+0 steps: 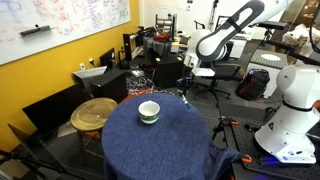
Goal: Pick the marker from the cup and put it on the table
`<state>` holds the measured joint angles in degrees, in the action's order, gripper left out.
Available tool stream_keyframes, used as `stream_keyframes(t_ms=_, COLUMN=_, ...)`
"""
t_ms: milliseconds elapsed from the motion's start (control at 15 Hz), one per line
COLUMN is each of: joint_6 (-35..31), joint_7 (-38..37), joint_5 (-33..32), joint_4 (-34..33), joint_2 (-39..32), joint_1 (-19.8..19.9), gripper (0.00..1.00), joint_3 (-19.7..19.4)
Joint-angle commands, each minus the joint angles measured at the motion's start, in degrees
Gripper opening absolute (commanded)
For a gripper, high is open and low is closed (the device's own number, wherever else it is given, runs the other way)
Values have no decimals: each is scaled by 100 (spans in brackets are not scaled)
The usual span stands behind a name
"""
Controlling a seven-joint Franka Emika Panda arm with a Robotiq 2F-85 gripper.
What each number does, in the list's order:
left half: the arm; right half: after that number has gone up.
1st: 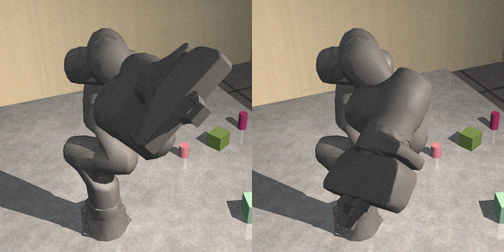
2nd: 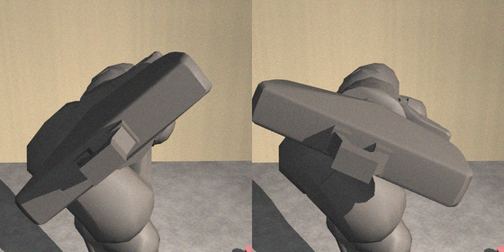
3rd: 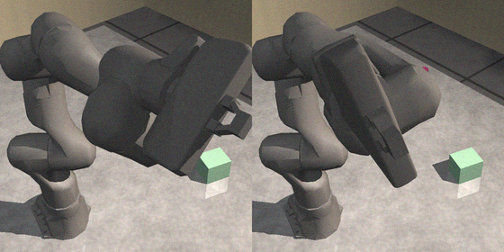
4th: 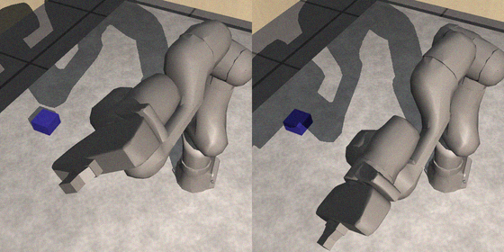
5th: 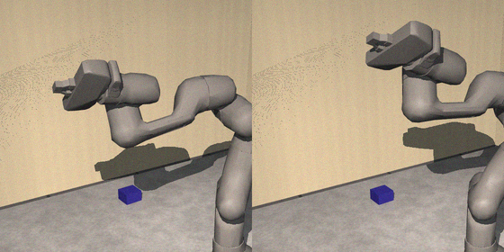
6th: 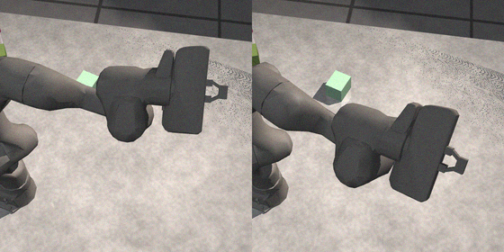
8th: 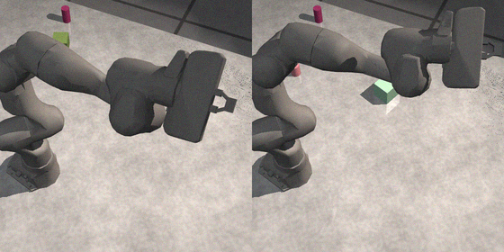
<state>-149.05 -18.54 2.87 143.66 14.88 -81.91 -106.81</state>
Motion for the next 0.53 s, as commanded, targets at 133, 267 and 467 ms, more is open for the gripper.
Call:
stream_keyframes(t_ms=133, joint_6=280, joint_7=-701, joint_5=-696, joint_4=-411, joint_2=212, joint_1=-1125, gripper=5, joint_3=-1005)
stream_keyframes(t_ms=267, joint_6=288, joint_7=-867, joint_5=-902, joint_4=-489, joint_2=290, joint_1=-1382, gripper=5, joint_3=-1253)
stream_keyframes(t_ms=467, joint_6=282, joint_7=-1015, joint_5=-1137, joint_4=-614, joint_2=454, joint_1=-1682, gripper=5, joint_3=-1559)
